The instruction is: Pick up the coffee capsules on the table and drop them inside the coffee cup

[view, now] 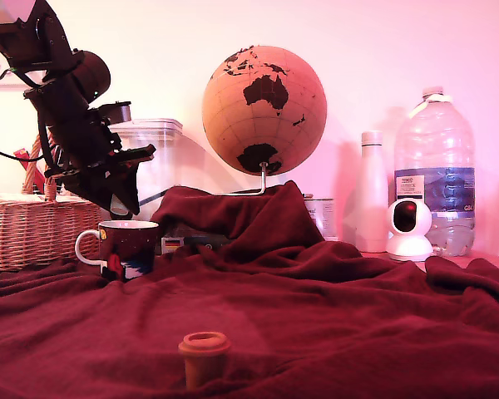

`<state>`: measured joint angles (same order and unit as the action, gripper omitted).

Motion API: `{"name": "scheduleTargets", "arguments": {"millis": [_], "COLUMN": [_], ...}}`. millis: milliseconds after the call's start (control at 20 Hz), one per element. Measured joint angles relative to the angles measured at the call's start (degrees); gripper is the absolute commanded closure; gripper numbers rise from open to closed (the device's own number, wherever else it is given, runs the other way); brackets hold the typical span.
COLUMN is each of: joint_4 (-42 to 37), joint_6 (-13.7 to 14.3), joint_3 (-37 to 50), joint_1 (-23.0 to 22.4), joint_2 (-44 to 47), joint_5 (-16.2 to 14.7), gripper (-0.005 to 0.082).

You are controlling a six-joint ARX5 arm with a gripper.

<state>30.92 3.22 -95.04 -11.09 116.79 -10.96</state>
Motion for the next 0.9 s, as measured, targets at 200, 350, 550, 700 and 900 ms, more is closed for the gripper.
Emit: {"name": "scheduleTargets", "arguments": {"millis": [200,350,550,700,900], "joint_4": [1.0,1.0,0.9,0.8,0.8], "joint_6": [0.0,0.0,0.0,0.0,1.3], "joint_3": [0.0,0.0,0.0,0.0,0.0], "joint_1": [0.0,0.1,0.3,0.3,0.3], "joint_2": [0.0,0.0,0.0,0.0,0.0], "joint_5": [0.0,0.0,0.0,0.2,0.2], "gripper": [0.0551,0.0551,0.0319,0.0064,0.0064]}}
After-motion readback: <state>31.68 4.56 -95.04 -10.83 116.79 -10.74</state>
